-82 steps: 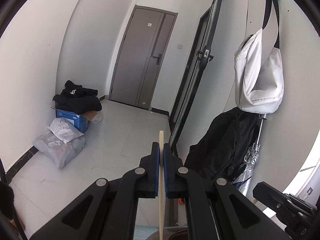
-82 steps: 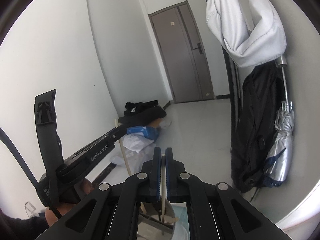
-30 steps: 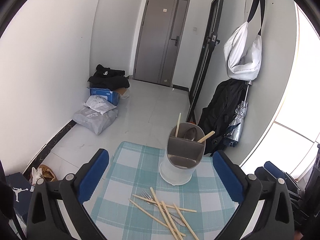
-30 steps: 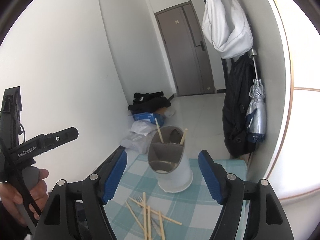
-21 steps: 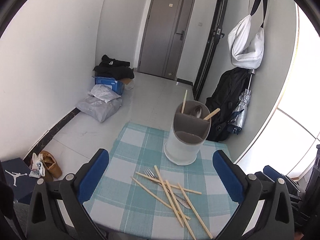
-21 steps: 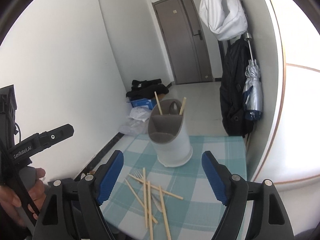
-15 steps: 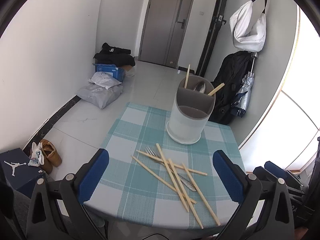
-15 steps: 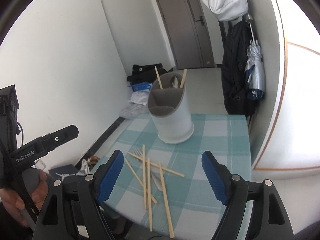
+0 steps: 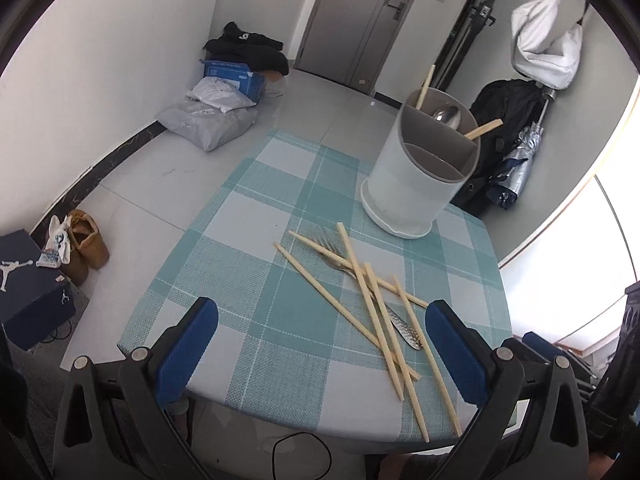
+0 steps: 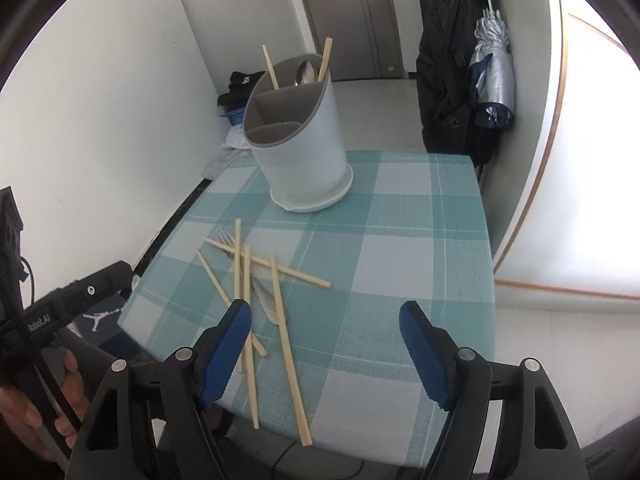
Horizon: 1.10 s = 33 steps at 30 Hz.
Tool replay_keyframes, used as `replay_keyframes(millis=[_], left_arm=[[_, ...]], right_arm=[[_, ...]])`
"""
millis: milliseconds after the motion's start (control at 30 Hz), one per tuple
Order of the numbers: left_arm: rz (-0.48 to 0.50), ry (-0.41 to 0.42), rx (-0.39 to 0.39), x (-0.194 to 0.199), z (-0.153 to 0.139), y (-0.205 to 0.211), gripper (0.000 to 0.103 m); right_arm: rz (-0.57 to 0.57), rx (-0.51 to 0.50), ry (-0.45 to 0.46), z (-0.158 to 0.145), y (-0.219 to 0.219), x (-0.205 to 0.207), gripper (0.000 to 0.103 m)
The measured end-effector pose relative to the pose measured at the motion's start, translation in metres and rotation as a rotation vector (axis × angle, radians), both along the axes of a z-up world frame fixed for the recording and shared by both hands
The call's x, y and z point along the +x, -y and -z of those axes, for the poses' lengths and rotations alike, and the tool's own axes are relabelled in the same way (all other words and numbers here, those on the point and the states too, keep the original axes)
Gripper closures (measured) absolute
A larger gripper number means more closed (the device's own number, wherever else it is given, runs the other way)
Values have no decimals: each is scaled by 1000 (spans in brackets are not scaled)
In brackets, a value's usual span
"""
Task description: Organize utensils
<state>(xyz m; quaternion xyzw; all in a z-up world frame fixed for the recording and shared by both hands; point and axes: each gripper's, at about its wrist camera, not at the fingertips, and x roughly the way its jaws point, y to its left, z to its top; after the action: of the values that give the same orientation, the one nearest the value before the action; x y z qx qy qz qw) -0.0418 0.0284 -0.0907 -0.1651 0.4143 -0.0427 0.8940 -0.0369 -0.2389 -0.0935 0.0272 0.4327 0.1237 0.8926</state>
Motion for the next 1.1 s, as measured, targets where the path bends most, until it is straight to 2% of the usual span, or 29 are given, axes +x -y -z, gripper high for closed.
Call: replay_keyframes(millis=[133, 200, 333, 400, 467, 633, 767, 800, 900, 933, 1000, 1100], left_arm=[[-25, -58, -54, 12, 8, -10, 1], [-38, -76, -77, 16, 10, -14, 1], [-10, -112, -94, 22, 14, -14, 1], [-17, -121, -95, 22, 15, -16, 1], [-24, -141, -115, 24, 17, -21, 1], [-45, -194, -171, 26, 26, -31, 1], [-55, -214, -188, 26, 28, -35, 1], [-57, -216, -192, 26, 28, -35, 1], [-62, -223, -203, 26, 29, -38, 1], [-63, -226, -206, 27, 29, -38, 1], [-65, -228, -211, 28, 29, -38, 1], [-66, -231, -210, 28, 30, -38, 1]], right_arm=[[-32, -20, -79, 16, -12, 17, 37], [-58, -23, -121, 22, -20, 28, 44], [-117, -46, -176, 31, -39, 52, 54], [-155, -48, -213, 36, -49, 66, 67], [-177, -70, -243, 42, -58, 79, 74], [-223, -100, -248, 46, -79, 90, 76], [-274, -220, -235, 56, -100, 91, 78], [-277, -227, -232, 57, -101, 93, 82], [-276, -229, -224, 57, -101, 96, 82], [-277, -224, -222, 56, -101, 96, 84], [-280, -224, -217, 56, -100, 96, 96], [-282, -213, -211, 56, -96, 98, 99]])
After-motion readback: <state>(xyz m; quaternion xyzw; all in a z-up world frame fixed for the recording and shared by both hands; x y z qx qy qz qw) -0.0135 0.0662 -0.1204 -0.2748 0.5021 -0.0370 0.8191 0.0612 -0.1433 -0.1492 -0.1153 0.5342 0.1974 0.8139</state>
